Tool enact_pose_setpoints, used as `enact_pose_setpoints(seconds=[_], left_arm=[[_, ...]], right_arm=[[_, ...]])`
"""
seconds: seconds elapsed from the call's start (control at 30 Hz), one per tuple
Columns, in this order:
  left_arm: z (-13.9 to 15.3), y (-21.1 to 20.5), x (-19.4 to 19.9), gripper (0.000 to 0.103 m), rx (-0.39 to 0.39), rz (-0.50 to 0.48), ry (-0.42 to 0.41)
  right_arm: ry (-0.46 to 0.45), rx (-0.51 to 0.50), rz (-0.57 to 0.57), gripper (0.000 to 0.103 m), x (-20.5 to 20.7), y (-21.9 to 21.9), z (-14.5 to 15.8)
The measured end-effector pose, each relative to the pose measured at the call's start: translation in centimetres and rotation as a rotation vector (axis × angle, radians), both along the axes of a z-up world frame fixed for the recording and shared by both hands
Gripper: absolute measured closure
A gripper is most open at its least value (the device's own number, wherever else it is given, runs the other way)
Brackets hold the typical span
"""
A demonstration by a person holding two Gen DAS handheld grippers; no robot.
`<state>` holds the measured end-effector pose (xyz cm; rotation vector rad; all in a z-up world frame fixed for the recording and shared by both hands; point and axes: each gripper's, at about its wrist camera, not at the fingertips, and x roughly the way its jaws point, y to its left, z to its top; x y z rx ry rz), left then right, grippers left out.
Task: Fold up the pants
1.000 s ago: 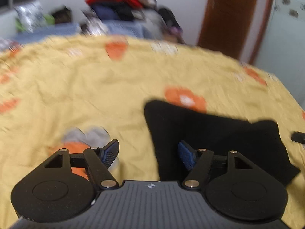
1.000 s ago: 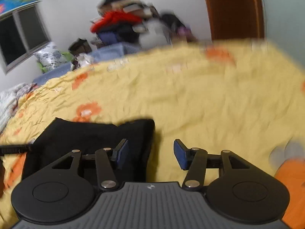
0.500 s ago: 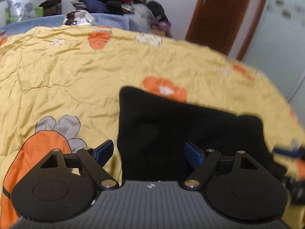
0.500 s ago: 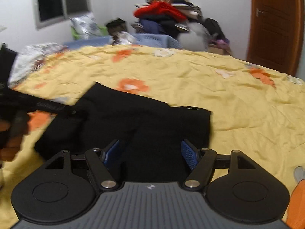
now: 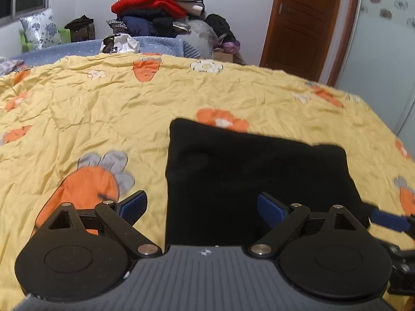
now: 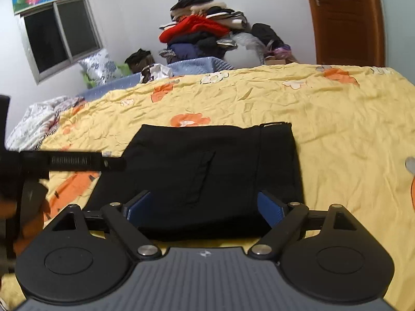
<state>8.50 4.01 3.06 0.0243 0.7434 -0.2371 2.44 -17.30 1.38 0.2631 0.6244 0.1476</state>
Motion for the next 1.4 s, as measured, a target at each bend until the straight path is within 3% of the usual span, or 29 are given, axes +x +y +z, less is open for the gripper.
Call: enact_pose_setpoints(seconds=[0.23, 0.47, 0.9, 1.03, 1.4], left_arm=[[-1.8, -0.1, -4.7, 0.009, 0.017, 0.013, 0.04], [-2.5, 0.3, -7.9, 0.006, -0.001, 0.035, 0.023], [-5.1, -0.6, -8.8, 0.004, 0.026, 0.037, 0.06], [-5.5, -0.6, -9.0, 0.0, 0.046, 0.063, 0.029], [-6.1, 0.1, -9.2, 0.0, 0.047, 0.07, -0.028]], right_arm=[[0.043, -0.059, -0.094, 0.005, -2.4, 2.1, -0.3], [0.054, -0.183, -0.097, 0.004, -4.9, 4.5, -2.9], [0.057, -0.225, -0.152, 0.003, -5.6, 4.4, -5.1], [0.057, -0.243, -0.155, 0.003, -5.6, 4.7, -5.2], [0.072, -0.261, -0.149, 0.0, -5.4, 4.9, -5.5]])
